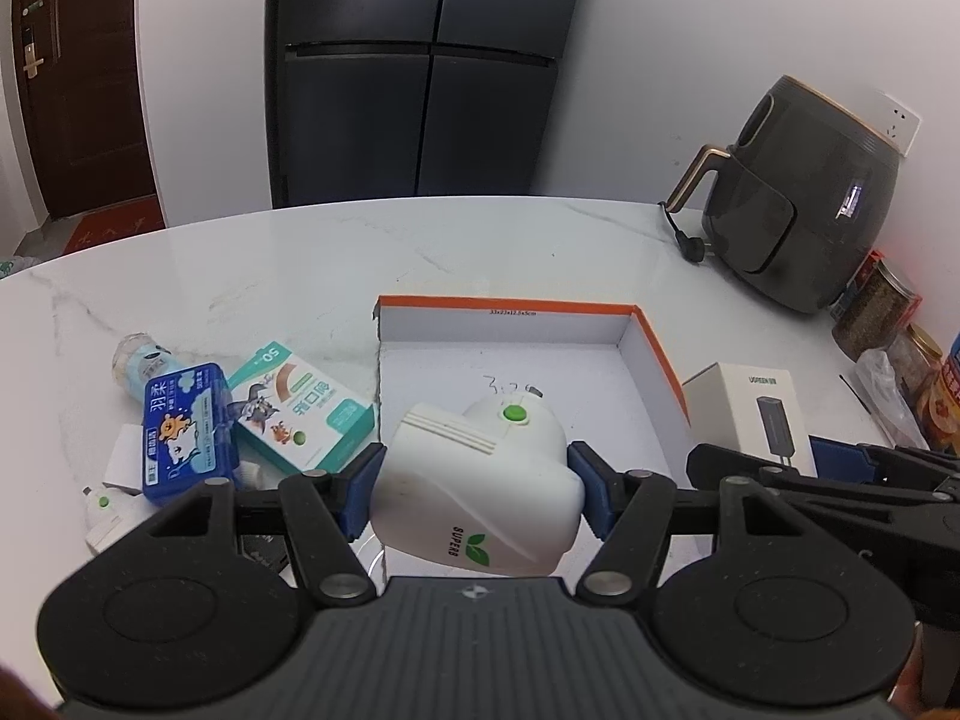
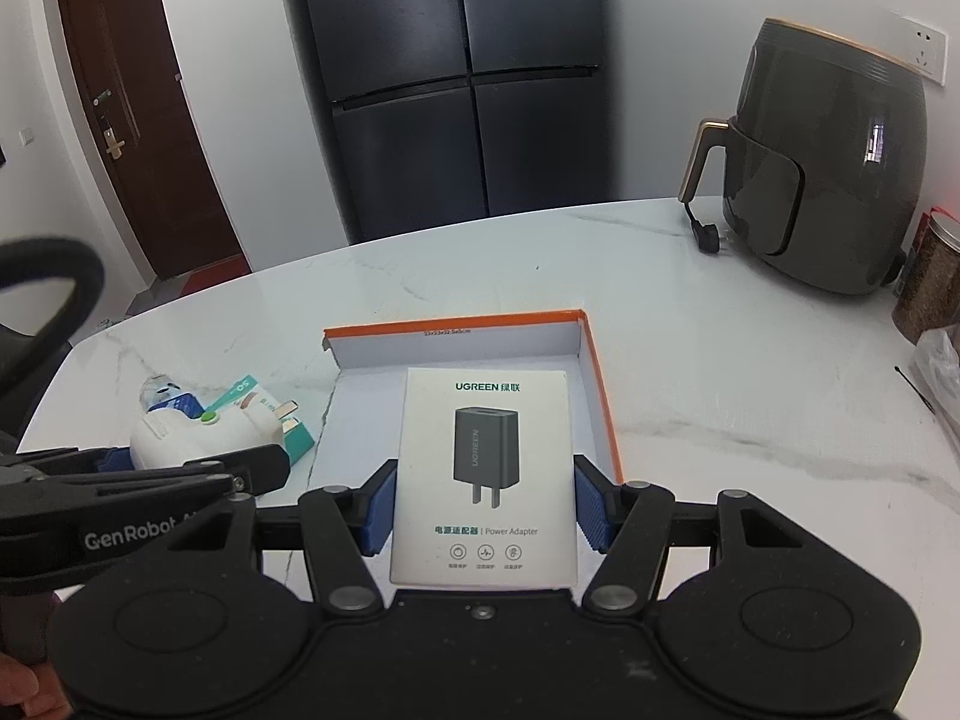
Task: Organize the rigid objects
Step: 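Carry the white adapter and UGREEN box toward the orange-rimmed box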
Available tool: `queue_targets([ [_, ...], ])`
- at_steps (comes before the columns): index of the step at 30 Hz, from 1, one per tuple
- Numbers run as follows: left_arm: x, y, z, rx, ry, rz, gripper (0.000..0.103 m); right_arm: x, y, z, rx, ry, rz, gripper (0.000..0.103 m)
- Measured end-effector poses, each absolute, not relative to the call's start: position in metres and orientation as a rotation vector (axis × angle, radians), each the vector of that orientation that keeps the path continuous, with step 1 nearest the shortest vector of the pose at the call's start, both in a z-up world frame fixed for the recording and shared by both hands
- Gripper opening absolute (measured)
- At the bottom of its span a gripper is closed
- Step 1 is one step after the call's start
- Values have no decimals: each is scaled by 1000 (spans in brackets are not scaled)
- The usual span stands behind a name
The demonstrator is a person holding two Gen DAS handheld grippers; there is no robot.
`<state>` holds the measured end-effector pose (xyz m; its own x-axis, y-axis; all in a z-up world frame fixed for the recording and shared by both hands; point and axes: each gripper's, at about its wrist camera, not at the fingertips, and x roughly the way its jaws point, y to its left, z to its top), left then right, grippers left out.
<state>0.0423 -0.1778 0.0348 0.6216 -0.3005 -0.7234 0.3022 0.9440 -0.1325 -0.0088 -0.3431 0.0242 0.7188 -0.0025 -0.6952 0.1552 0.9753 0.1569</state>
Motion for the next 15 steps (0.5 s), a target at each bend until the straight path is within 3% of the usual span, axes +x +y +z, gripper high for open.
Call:
queue_targets([
  [15,74,-198,25,-6,848,-305,66,34,-363,15,200,776,-68,71],
])
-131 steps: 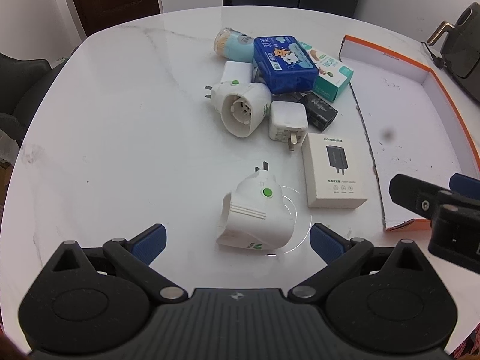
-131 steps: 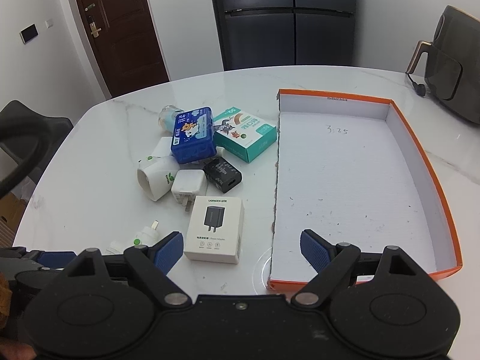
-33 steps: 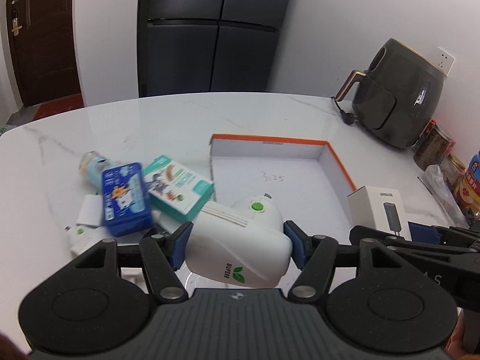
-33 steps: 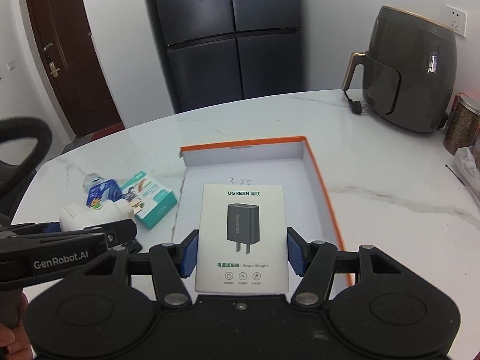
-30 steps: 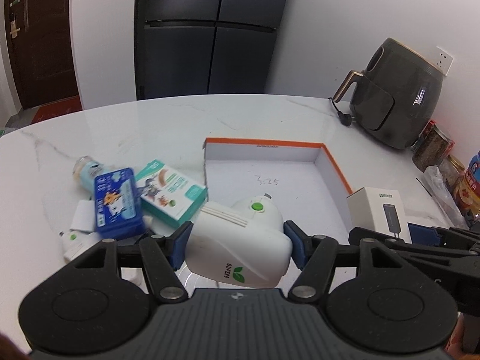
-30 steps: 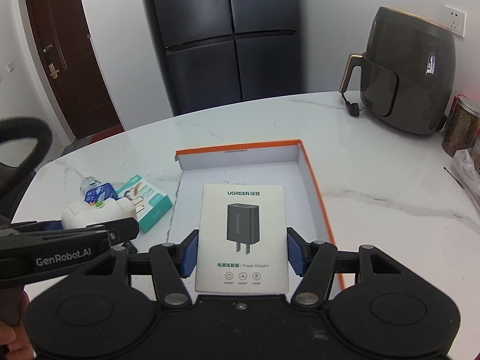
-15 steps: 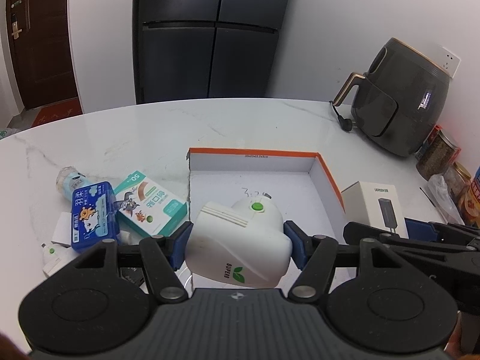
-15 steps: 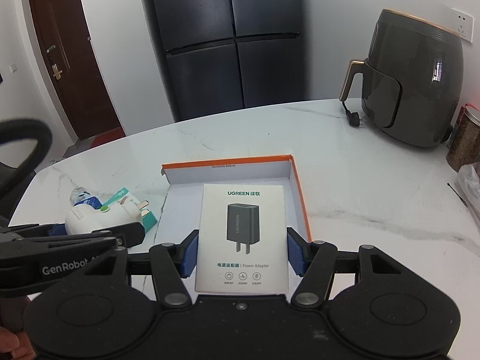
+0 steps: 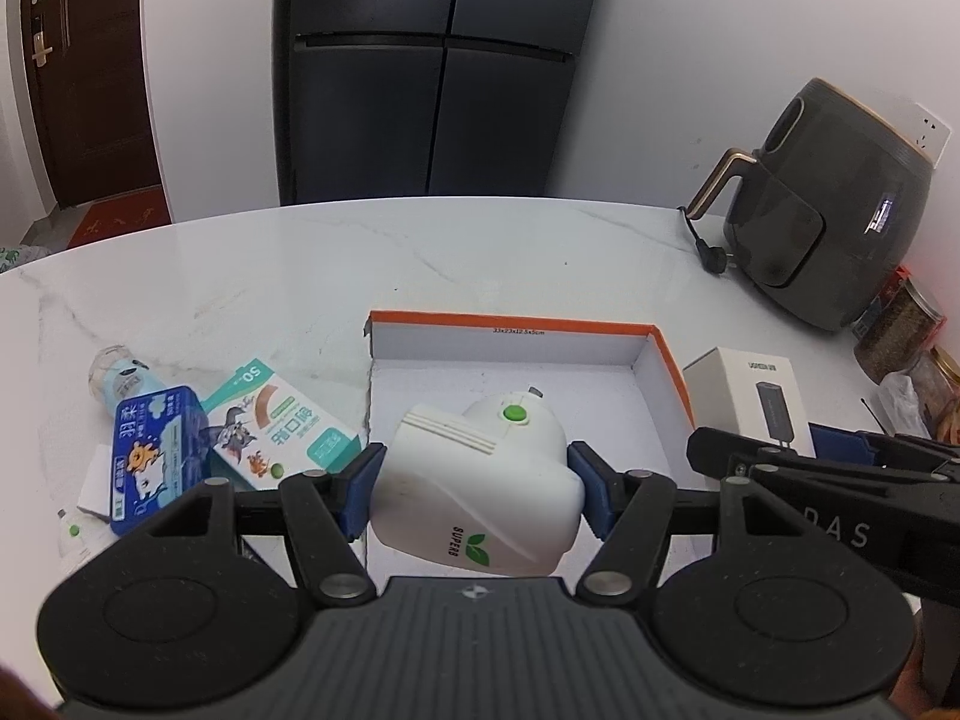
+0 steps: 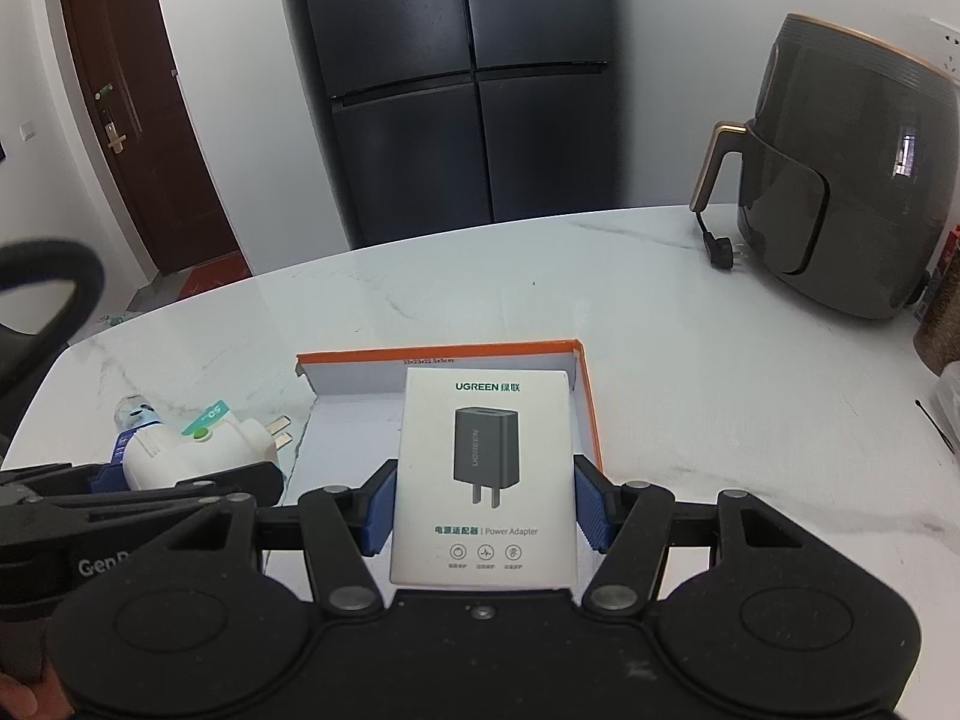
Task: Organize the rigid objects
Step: 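Carry the white adapter and UGREEN box toward the orange-rimmed box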
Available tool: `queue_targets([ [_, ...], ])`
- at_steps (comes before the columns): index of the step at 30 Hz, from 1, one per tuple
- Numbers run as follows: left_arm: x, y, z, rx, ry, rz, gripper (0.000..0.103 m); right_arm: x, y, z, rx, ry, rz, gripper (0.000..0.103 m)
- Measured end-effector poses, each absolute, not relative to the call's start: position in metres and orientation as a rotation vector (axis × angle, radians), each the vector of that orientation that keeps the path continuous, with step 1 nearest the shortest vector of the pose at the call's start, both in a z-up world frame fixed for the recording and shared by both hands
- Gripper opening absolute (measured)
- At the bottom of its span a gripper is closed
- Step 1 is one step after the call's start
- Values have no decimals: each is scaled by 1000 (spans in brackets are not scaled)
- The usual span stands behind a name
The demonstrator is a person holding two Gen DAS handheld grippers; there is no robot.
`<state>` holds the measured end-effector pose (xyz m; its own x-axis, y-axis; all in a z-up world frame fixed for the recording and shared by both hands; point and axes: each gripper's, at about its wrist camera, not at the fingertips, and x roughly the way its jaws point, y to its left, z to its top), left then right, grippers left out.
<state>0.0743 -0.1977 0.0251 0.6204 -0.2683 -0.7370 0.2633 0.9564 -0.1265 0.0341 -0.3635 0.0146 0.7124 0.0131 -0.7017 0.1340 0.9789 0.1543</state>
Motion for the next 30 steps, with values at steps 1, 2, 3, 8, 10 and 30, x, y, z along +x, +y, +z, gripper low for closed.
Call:
queue_targets([
  [1,77,-199,24,-6,849,-303,66,38,-364,14,198,778,-68,71],
  [2,79,-199,23,-9,851,-302,66,41,-365,13,196,779,-67,71],
  [3,82,-200,21,-11,854,-300,66,45,-366,12,196,780,-66,71],
  [8,94,-204,13,-14,865,-294,66,63,-371,6,198,791,-70,71],
  [10,99,-206,10,-13,867,-288,66,70,-371,3,196,795,-68,71],
  [30,140,-217,-17,-27,923,-254,66,122,-395,-28,188,833,-76,78],
])
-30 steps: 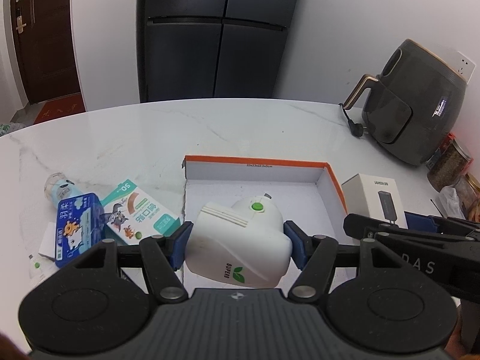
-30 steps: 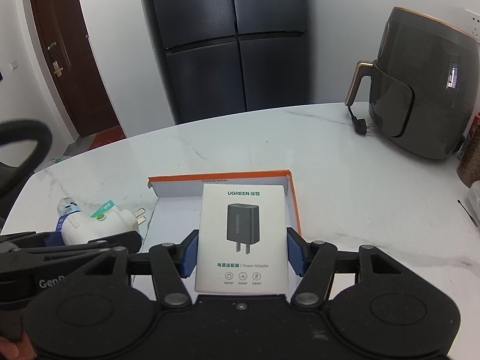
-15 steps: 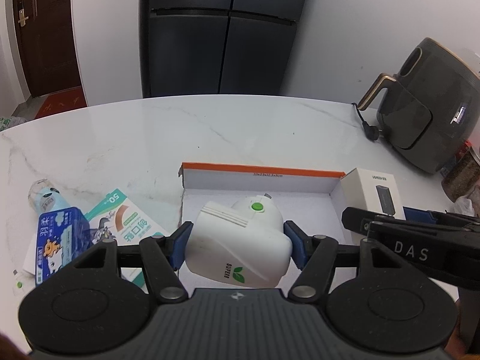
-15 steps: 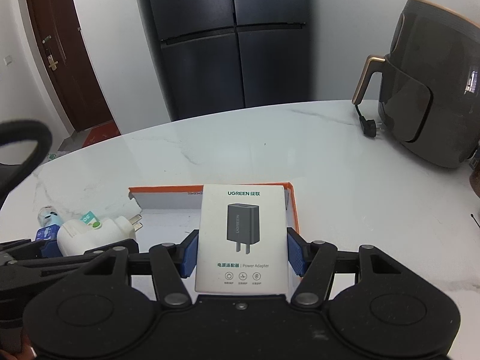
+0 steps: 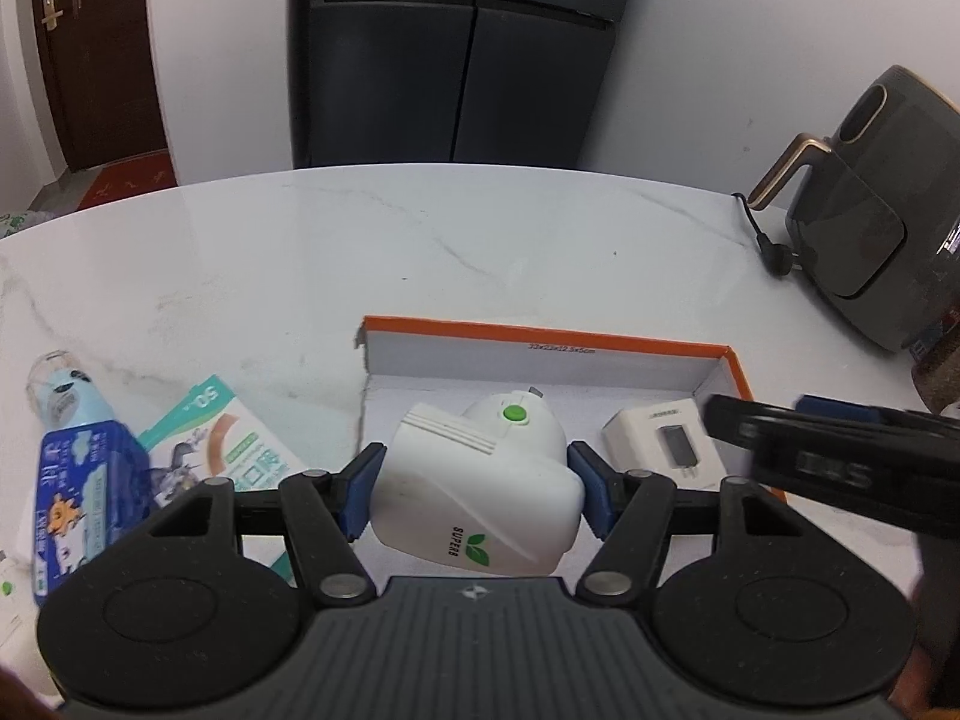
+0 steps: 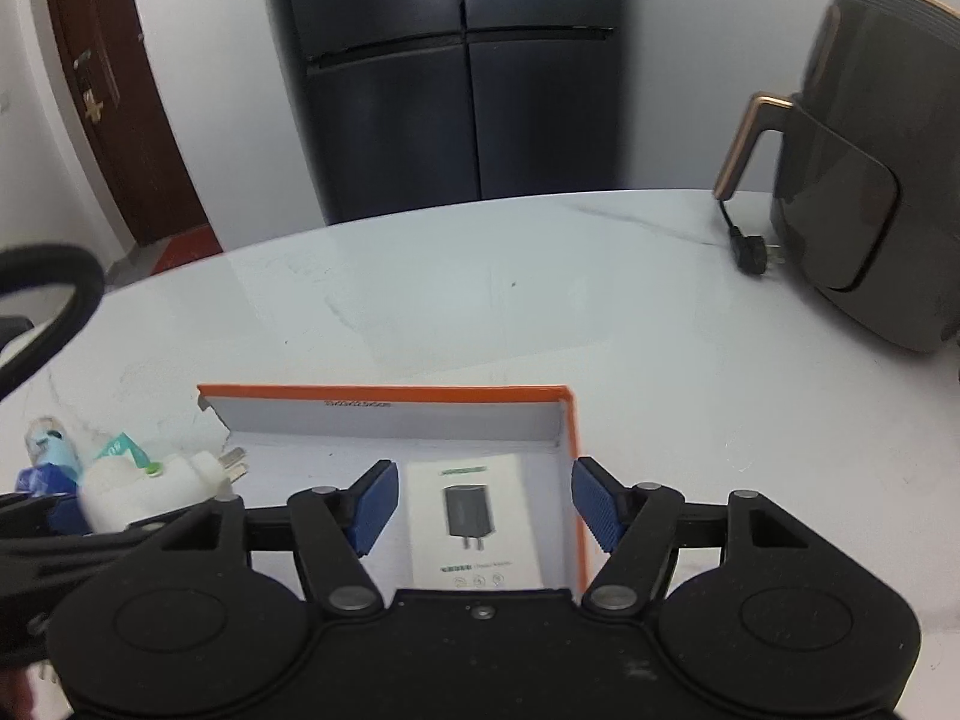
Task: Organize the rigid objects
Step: 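Lower the adapter into the box and open left while right releases the UGREEN box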
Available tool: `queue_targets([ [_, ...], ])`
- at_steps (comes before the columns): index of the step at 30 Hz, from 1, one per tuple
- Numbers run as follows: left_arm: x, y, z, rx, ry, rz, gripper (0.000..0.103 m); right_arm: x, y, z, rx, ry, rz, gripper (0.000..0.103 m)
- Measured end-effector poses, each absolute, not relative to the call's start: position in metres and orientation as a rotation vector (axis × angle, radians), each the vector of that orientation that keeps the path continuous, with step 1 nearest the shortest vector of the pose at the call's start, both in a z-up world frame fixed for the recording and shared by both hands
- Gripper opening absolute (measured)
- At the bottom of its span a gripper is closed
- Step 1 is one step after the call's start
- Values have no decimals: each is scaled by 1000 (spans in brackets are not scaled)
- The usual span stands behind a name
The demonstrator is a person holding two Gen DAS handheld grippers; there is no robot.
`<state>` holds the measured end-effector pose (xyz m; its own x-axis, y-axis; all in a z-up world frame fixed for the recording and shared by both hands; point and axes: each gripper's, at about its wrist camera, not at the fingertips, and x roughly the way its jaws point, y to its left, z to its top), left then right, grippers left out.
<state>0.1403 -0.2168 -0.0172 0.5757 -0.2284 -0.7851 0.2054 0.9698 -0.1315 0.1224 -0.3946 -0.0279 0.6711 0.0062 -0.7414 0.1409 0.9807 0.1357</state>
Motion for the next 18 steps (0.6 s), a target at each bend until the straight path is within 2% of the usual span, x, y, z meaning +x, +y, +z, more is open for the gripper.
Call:
queue_targets([
  [9,158,-242,-27,-24,934,-273,66,77,-421,-3,257,776,-113,79],
  [10,159,-245,-27,-17,936,-278,75,73,-422,-2,258,776,-114,79],
  [12,158,-248,-27,-24,954,-295,83,67,-422,0,255,775,-122,79],
  [18,143,-243,-15,-3,964,-316,92,52,-415,6,271,769,-127,79],
])
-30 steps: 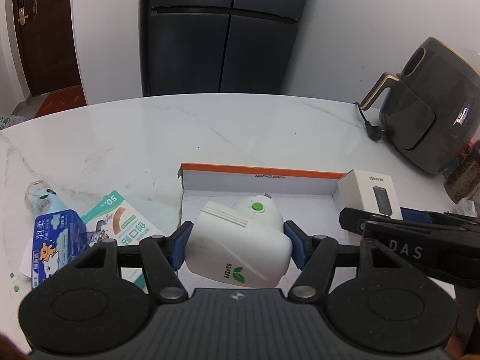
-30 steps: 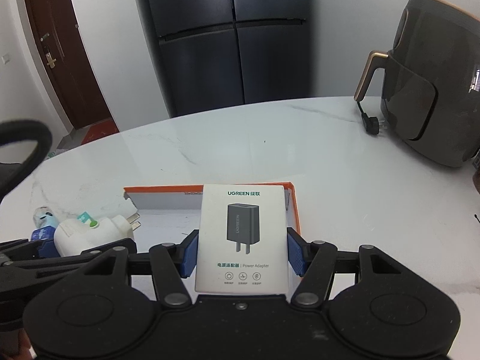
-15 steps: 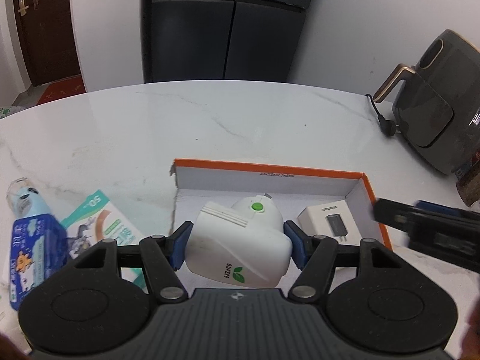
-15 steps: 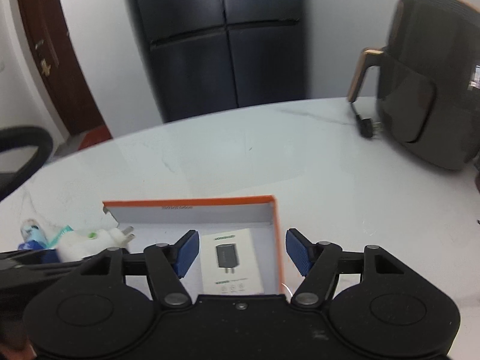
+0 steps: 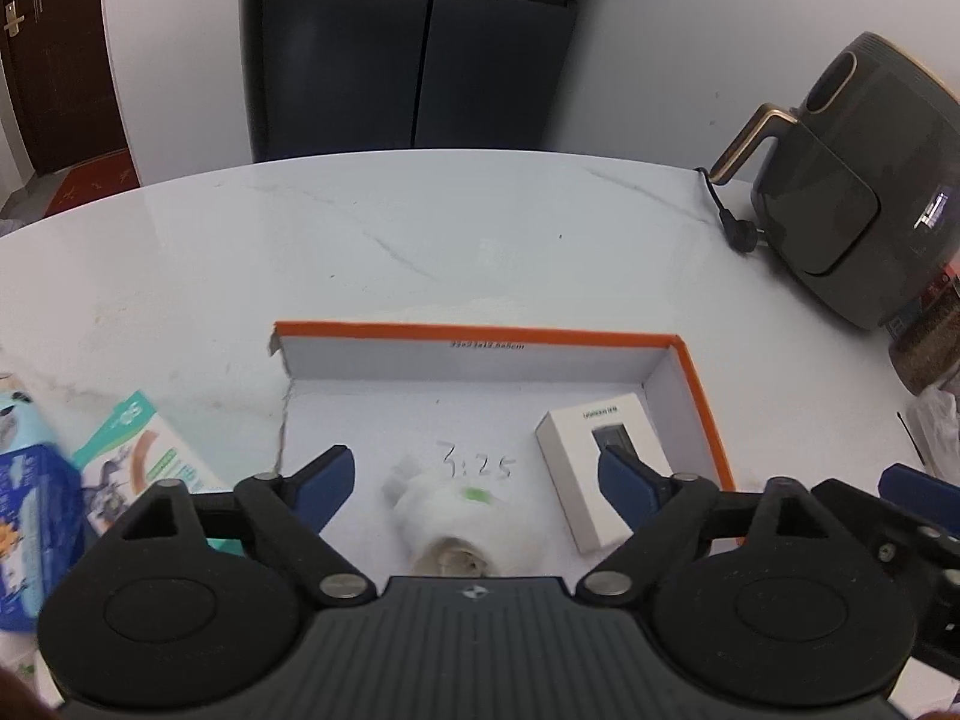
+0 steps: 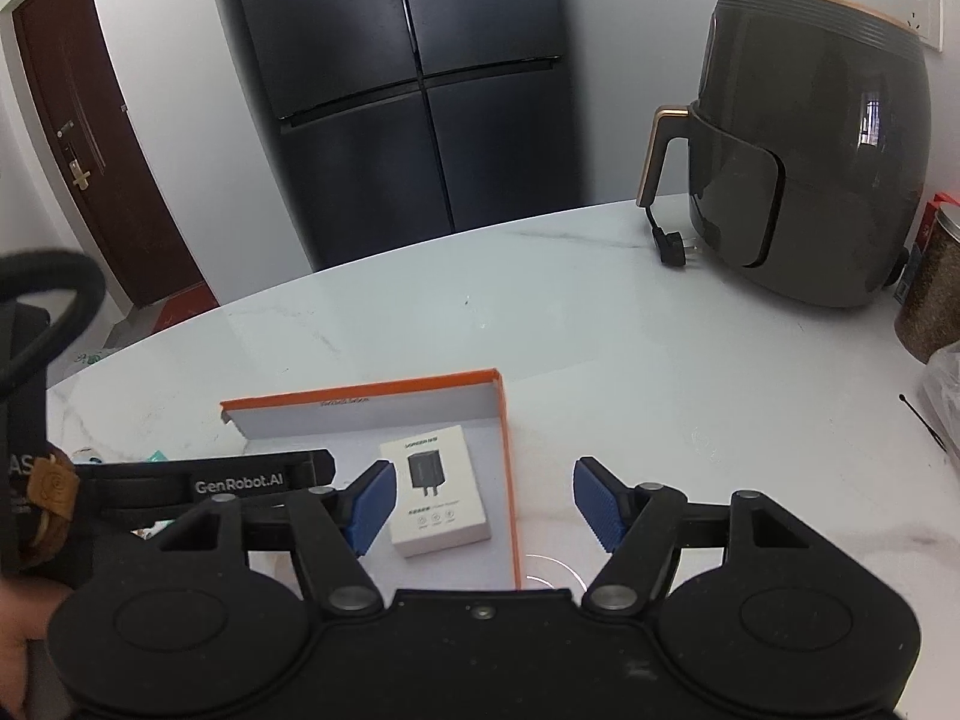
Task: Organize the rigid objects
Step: 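Lower the adapter into the box and open left while right releases the UGREEN box, then move both grippers back to the pile, right gripper toward the blue bear tin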
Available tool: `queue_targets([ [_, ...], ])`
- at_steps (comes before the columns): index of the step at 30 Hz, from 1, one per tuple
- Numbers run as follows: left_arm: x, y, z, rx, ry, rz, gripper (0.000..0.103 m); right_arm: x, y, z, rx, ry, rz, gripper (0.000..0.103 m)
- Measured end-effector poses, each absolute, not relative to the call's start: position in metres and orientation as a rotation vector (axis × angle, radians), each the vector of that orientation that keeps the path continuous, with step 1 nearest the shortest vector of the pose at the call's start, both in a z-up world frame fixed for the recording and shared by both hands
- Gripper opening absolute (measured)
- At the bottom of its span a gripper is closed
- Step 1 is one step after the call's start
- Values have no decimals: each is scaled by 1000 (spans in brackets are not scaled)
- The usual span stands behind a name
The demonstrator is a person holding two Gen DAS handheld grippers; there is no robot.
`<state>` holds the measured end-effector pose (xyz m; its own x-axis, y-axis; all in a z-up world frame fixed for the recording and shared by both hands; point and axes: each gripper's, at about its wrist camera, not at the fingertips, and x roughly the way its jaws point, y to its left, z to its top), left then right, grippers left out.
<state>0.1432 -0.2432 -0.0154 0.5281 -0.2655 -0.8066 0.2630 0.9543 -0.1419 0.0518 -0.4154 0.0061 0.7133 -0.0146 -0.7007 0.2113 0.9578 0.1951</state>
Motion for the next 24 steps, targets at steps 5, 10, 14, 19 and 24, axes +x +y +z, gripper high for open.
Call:
queue_targets([
  [5,126,-221,3,5,961,-298,96,39,-402,13,290,763,-125,80],
  [10,113,-186,19,-26,961,-249,98,28,-381,21,284,761,-101,81],
  [14,97,-160,29,-36,960,-208,98,20,-359,25,286,763,-70,82],
  [19,79,-129,41,-46,949,-174,98,13,-329,30,275,771,-37,82],
  [24,65,-100,48,-55,937,-145,98,8,-300,37,256,769,-6,82],
])
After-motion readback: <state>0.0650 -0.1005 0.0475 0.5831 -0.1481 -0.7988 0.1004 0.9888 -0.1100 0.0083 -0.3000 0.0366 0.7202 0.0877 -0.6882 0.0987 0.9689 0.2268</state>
